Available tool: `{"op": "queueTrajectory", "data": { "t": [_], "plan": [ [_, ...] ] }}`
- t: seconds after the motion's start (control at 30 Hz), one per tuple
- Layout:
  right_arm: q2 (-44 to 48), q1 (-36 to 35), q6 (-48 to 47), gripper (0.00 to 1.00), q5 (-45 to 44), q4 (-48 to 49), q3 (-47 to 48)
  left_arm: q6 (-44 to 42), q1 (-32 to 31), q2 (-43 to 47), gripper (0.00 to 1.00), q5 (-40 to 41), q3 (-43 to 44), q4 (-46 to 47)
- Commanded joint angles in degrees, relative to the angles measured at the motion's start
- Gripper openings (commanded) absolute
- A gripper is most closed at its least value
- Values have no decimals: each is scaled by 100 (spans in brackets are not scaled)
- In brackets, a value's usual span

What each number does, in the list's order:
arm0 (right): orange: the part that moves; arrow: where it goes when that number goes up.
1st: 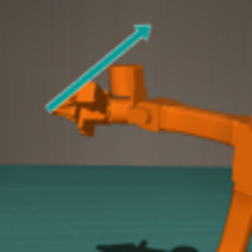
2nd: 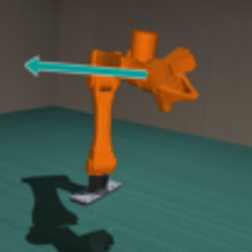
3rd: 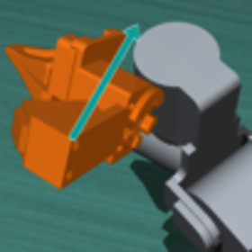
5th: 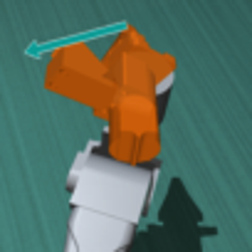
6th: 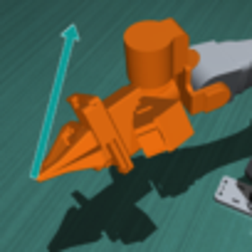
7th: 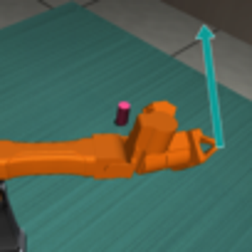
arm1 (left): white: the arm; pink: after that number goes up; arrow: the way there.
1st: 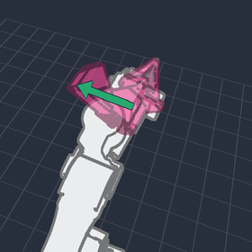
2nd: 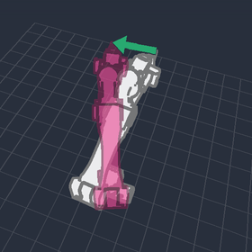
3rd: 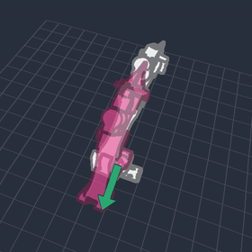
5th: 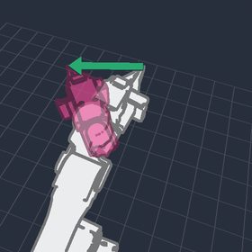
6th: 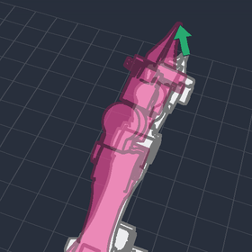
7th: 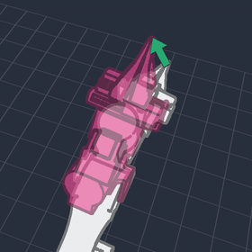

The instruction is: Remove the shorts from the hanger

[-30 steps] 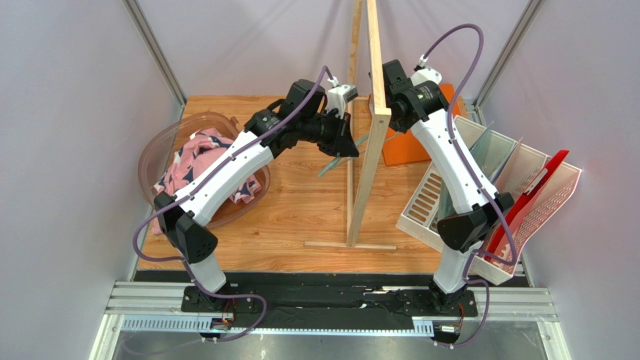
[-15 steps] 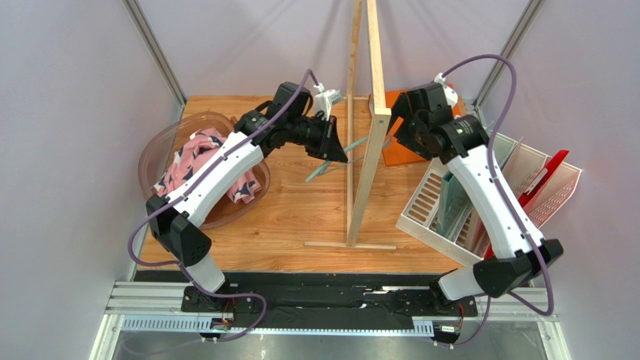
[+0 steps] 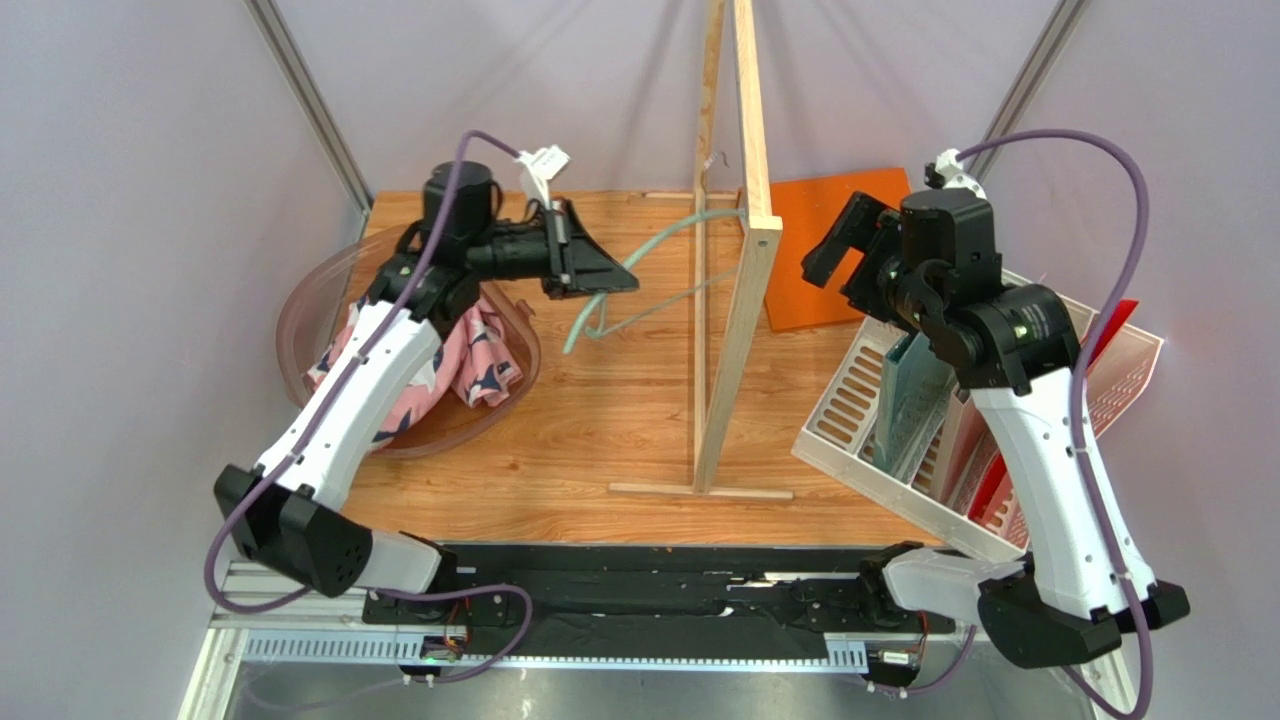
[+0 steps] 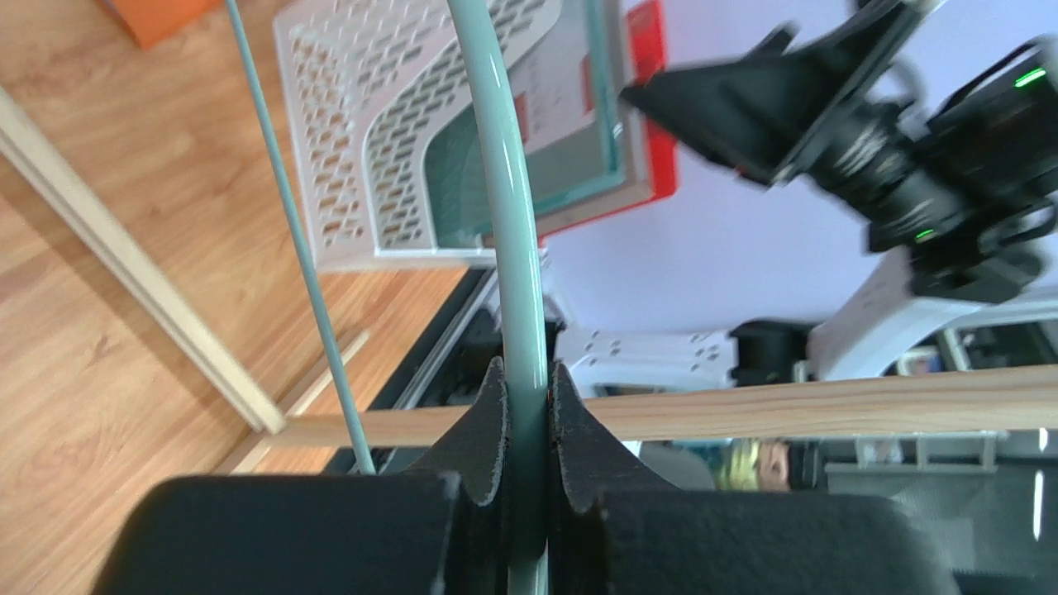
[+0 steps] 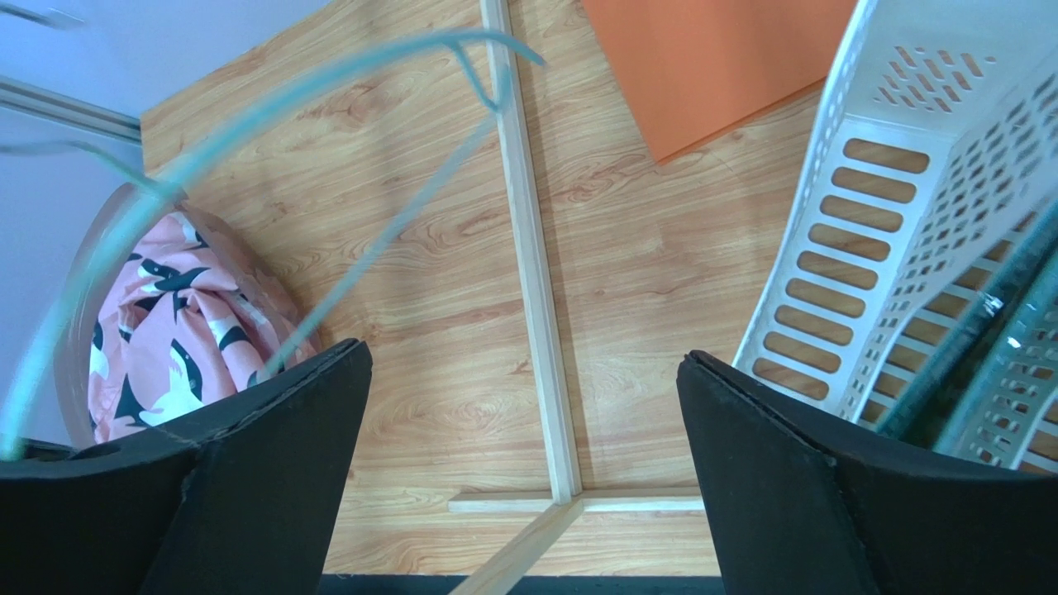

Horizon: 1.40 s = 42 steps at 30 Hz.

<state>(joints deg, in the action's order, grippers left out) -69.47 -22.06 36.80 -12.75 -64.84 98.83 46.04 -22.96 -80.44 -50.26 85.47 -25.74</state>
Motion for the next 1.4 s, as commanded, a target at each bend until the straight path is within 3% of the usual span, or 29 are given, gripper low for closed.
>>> {"op": "queueTrajectory", "data": {
  "t": [0.0,0.37,0.57,1.37],
  "plan": [
    [215,27,-41,99,18,-275,93,2029,554,608,0,-704,-276,2349],
    [364,27,-6,98,106,-100,-74,3393,793,108,0,-739,707,3846],
    [434,27,-32,98,80,-11,-127,3464,793,-199,0,-871,1243,3795],
    [645,27,29,99,-175,191,-285,4053,249,-718,0,-924,981,4533]
  ]
}}
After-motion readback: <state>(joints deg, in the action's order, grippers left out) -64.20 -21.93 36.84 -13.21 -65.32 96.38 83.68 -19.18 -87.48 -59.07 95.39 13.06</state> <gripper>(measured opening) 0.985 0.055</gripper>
